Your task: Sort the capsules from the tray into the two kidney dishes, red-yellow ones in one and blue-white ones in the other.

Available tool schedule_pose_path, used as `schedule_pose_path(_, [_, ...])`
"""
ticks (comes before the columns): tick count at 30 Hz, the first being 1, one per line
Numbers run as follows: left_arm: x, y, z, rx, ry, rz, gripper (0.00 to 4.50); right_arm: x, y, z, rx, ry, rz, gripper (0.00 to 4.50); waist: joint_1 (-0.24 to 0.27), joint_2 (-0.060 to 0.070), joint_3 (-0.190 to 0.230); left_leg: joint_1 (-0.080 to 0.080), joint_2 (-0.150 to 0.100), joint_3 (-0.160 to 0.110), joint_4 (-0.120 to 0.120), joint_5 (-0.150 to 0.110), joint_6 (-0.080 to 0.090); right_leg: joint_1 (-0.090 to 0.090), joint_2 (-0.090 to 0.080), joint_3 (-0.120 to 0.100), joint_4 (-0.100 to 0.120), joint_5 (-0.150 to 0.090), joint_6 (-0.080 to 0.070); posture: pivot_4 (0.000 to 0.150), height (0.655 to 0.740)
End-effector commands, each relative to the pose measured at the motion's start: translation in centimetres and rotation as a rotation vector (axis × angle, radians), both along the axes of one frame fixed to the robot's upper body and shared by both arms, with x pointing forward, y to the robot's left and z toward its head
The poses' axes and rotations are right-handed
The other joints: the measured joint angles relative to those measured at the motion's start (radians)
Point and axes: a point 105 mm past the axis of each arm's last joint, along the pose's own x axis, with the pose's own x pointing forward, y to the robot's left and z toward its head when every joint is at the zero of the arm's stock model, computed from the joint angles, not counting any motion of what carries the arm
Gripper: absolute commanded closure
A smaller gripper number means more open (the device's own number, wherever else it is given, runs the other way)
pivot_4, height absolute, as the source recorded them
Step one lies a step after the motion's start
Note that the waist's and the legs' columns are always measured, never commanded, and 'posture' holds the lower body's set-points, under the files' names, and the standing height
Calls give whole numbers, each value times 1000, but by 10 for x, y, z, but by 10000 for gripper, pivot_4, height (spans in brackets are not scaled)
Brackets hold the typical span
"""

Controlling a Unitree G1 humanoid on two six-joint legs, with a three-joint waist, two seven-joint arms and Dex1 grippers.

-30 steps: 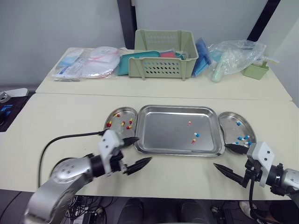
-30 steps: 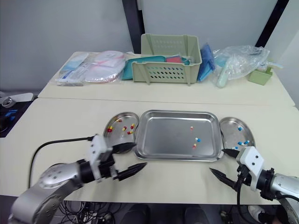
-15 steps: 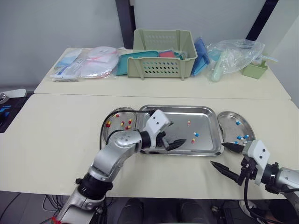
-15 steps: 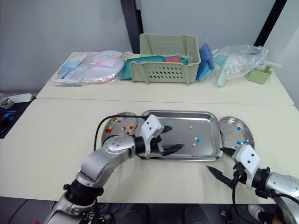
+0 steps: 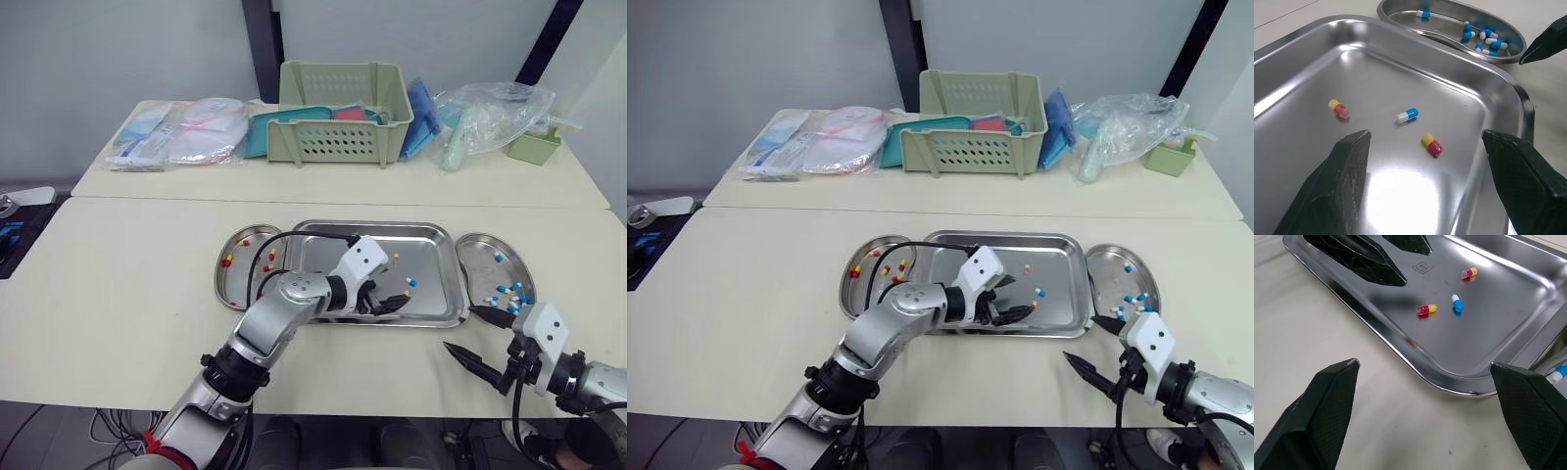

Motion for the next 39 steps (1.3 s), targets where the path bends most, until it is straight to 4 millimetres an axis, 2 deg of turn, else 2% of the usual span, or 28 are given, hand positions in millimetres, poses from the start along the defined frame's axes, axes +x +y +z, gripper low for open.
schedule_pose_path(1, [3,-10,4,15,-38,-7,7909,0,4,7,-2,-38,11,0,0,0,0,0,0,0,0,0,0,0,0,0,0,0,0,1500,7400])
schedule_pose_path(12, [5,-27,-9,65,-14,-45,7909,-1,12,12,6,-48,10,0,0,0,0,0,0,0,0,0,0,0,0,0,0,0,0,1500,7400])
schedule_pose_path(16, [4,-26,-16,90,-8,-61,16312,-1,13,14,9,-50,7,0,0,0,0,0,0,0,0,0,0,0,0,0,0,0,0,1500,7400])
schedule_pose_path(24, [-2,-25,-29,125,20,-100,42895,0,16,15,18,-55,0,0,0,0,0,0,0,0,0,0,0,0,0,0,0,0,0,1500,7400])
schedule_pose_path(25, [-2,-24,-30,128,19,-101,44656,0,16,15,18,-55,-1,0,0,0,0,0,0,0,0,0,0,0,0,0,0,0,0,1500,7400])
schedule_pose_path(32, [0,-23,-26,118,6,-110,44656,1,15,16,18,-60,-6,0,0,0,0,0,0,0,0,0,0,0,0,0,0,0,0,1500,7400])
schedule_pose_path(35, [-1,-24,-15,94,-24,-133,44656,1,16,17,12,-70,7,0,0,0,0,0,0,0,0,0,0,0,0,0,0,0,0,1500,7400])
schedule_pose_path(39, [-4,-13,14,52,-76,-156,44656,-2,19,20,-5,-86,65,0,-1,0,0,0,0,0,0,0,0,0,0,0,0,0,0,1500,7400])
